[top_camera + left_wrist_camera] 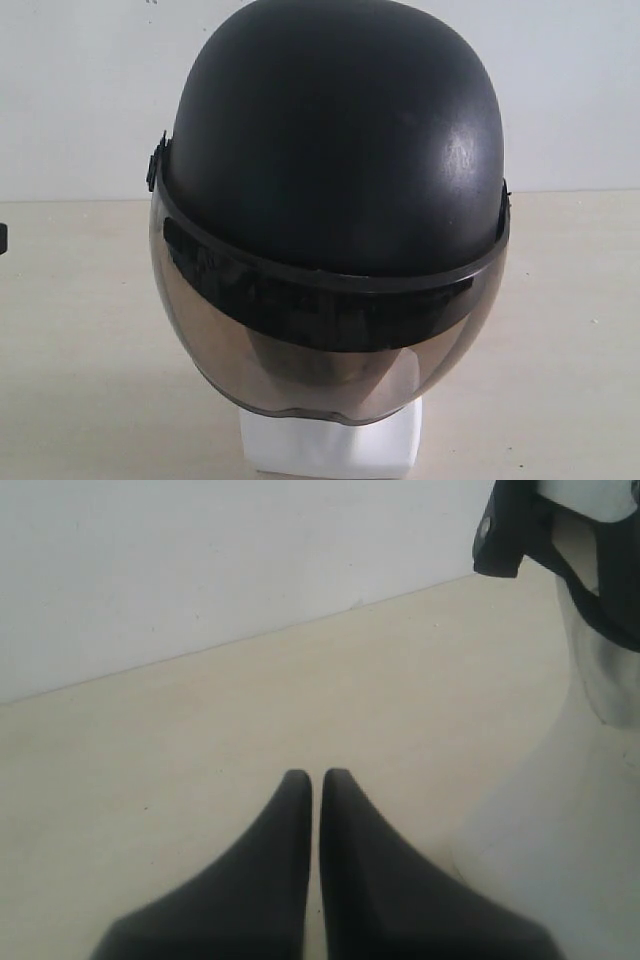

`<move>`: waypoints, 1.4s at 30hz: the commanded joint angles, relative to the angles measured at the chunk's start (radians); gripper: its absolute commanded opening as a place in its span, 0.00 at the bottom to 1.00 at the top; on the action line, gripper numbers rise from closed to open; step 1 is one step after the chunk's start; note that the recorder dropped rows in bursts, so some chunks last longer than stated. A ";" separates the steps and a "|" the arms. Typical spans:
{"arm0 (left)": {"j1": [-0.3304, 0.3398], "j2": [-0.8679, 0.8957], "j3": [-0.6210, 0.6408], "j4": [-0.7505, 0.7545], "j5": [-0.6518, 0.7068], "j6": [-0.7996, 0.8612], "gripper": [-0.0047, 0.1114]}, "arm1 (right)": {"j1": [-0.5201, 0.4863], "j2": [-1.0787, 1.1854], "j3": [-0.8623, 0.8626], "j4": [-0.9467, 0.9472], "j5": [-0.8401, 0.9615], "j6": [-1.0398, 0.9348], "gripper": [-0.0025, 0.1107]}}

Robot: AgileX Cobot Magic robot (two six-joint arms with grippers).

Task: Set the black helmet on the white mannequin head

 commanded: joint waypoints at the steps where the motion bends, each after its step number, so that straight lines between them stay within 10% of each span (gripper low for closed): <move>1: 0.001 -0.006 0.007 -0.007 0.000 -0.007 0.08 | 0.098 -0.004 -0.001 0.002 0.000 -0.027 0.02; 35: -0.006 -0.158 0.007 -0.007 0.005 -0.007 0.08 | 0.114 -0.004 -0.001 0.004 -0.001 -0.034 0.02; 42: -0.158 -0.472 0.007 -0.007 0.035 -0.186 0.08 | 0.114 -0.004 -0.001 0.004 -0.001 -0.034 0.02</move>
